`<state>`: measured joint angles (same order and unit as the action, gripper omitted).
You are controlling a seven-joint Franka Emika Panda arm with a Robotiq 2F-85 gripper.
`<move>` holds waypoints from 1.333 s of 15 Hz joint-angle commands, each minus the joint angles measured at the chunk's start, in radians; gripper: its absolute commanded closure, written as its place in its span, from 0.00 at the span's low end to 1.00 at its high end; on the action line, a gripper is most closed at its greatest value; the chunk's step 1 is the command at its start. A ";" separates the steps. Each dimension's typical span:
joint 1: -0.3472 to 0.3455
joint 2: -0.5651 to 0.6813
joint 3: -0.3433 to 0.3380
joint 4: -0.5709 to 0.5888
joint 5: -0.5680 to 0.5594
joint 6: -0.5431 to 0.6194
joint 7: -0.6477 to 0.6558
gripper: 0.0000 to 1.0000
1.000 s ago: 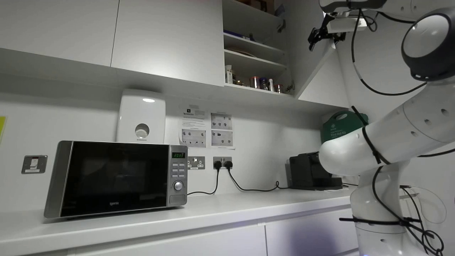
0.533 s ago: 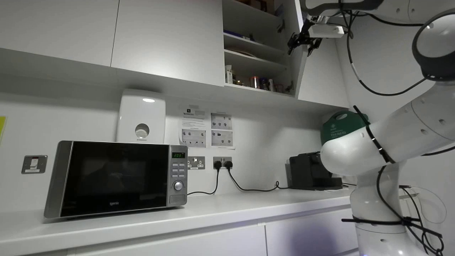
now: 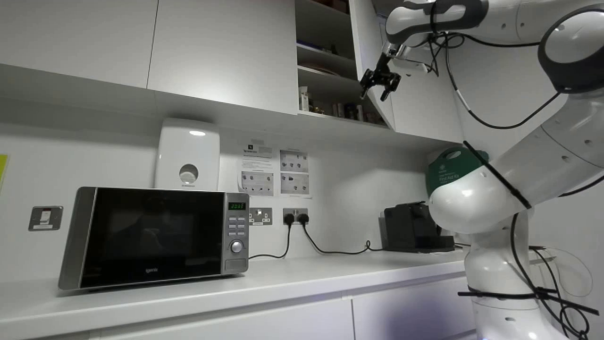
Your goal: Close the open cabinet door
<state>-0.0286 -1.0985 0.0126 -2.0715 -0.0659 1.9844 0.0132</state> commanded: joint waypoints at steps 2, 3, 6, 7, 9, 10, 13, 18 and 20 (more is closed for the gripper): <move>0.033 0.079 -0.027 0.021 0.015 0.013 -0.027 0.00; 0.033 0.086 -0.033 0.020 0.013 0.012 -0.029 0.00; 0.027 0.094 -0.052 0.015 0.009 0.007 -0.036 0.00; 0.024 0.083 -0.062 0.002 0.015 0.031 -0.028 0.00; 0.018 0.055 -0.077 -0.016 0.019 0.083 -0.017 0.00; 0.010 0.044 -0.083 -0.019 0.017 0.110 -0.012 0.00; 0.003 0.014 -0.105 -0.015 0.017 0.156 -0.015 0.00; 0.016 0.006 -0.104 0.023 0.033 0.173 -0.007 0.00; 0.040 0.026 -0.083 0.045 0.061 0.178 -0.006 0.00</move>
<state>-0.0133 -1.1088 -0.0920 -2.0644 -0.0485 2.1373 0.0059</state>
